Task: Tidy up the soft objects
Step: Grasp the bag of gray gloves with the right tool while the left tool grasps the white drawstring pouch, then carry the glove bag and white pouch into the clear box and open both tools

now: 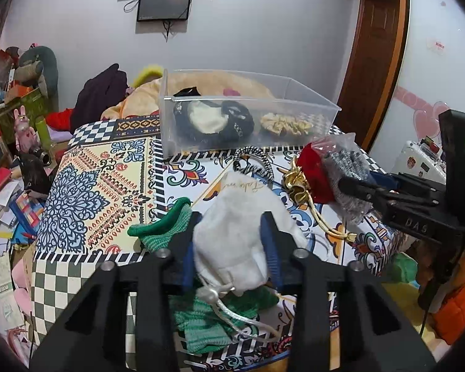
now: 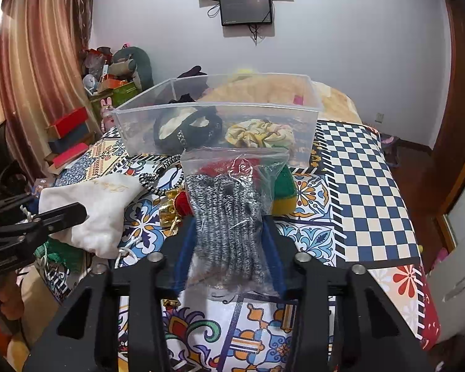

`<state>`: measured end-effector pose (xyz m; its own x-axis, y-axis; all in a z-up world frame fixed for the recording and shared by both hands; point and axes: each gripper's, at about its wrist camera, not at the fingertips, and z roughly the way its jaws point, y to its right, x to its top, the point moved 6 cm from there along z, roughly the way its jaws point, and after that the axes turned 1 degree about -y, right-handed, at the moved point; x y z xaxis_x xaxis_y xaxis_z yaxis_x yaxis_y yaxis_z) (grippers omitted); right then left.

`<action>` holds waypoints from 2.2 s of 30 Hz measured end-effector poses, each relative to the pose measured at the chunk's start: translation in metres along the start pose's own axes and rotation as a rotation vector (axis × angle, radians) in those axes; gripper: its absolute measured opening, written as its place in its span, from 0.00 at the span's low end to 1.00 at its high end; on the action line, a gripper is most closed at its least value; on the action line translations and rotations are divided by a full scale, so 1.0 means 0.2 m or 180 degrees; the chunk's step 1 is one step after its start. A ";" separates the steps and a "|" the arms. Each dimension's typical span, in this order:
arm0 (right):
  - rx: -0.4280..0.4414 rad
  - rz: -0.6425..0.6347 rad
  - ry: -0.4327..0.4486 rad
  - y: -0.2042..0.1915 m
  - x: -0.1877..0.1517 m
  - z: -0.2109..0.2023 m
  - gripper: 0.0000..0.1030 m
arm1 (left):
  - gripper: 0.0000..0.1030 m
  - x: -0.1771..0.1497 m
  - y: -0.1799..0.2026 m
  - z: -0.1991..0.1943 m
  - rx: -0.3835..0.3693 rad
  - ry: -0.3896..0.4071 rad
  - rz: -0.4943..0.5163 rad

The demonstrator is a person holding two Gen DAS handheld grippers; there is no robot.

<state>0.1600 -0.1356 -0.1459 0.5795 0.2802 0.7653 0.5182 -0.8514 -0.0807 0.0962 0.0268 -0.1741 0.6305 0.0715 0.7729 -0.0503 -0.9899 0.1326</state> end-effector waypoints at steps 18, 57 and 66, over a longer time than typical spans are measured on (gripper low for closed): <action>0.0065 -0.0009 0.0325 -0.01 0.13 -0.21 0.29 | 0.14 0.17 0.01 -0.17 -0.0096 0.0289 -0.0087; -0.0107 -0.0301 0.0282 0.02 0.67 0.13 0.30 | 0.14 0.89 0.08 0.31 0.0313 0.0342 0.0387; -0.0109 -0.0285 -0.0095 0.05 0.62 0.31 0.30 | 0.14 0.83 0.06 0.50 0.0331 0.0055 0.0484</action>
<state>0.2767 -0.0811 -0.0919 0.5506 0.3683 0.7491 0.5472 -0.8370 0.0094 0.2775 0.0137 -0.1049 0.6082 -0.0788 0.7899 -0.0631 -0.9967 -0.0509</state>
